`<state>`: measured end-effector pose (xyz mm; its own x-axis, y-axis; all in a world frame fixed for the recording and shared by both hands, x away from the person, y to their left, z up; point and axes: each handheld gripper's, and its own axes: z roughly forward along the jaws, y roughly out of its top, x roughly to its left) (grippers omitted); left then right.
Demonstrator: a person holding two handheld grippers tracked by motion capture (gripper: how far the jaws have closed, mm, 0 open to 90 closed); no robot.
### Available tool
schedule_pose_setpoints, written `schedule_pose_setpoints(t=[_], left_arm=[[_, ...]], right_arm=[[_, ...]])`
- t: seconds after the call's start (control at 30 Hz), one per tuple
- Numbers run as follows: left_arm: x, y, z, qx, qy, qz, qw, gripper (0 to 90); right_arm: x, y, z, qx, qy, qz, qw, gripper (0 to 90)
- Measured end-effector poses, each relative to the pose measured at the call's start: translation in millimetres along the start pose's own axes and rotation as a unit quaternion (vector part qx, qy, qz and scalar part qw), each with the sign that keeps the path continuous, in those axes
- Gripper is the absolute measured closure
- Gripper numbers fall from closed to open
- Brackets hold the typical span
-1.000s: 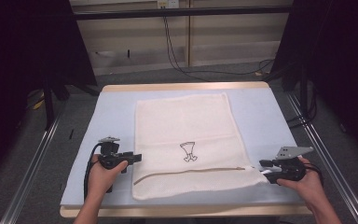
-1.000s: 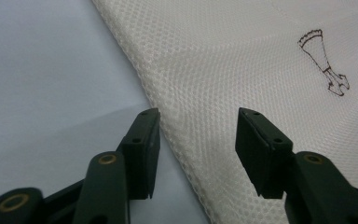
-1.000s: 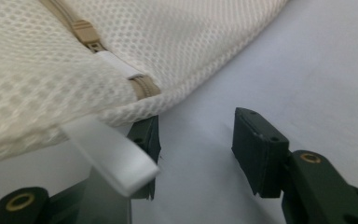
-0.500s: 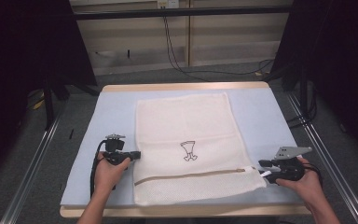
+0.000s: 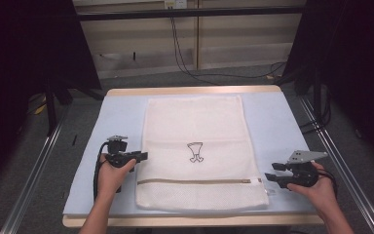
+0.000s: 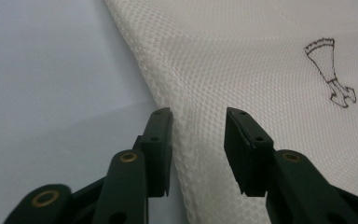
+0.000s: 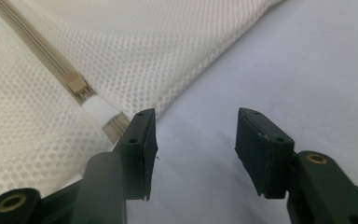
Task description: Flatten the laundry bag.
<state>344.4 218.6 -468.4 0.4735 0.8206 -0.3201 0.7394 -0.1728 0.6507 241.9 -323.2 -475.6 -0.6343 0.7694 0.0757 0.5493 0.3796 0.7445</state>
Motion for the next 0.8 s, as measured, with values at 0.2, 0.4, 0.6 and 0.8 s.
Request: schedule_pose_setpoints(t=[0.2, 0.4, 0.6, 0.8], left_arm=[[-6.1, -7.2, -8.6, -0.001, 0.006, 0.031, 0.9995, 46.9], [-9.9, -10.8, -10.8, 0.021, -0.004, 0.048, 0.9986, 41.2], [-14.5, -13.3, -13.8, 0.015, -0.005, 0.063, 0.9979, 41.2], [-18.4, -24.6, -17.1, 0.033, -0.009, 0.056, 0.9979, 41.0]], right_arm=[[8.9, 9.1, 5.5, -0.019, -0.009, 0.012, 0.9997, 43.8], [19.7, 15.2, 13.9, -0.027, -0.029, 0.007, 0.9992, 45.9], [25.6, 18.9, 17.2, -0.028, -0.038, 0.029, 0.9985, 49.3], [30.8, 21.0, 24.0, -0.004, -0.035, 0.034, 0.9988, 52.2]])
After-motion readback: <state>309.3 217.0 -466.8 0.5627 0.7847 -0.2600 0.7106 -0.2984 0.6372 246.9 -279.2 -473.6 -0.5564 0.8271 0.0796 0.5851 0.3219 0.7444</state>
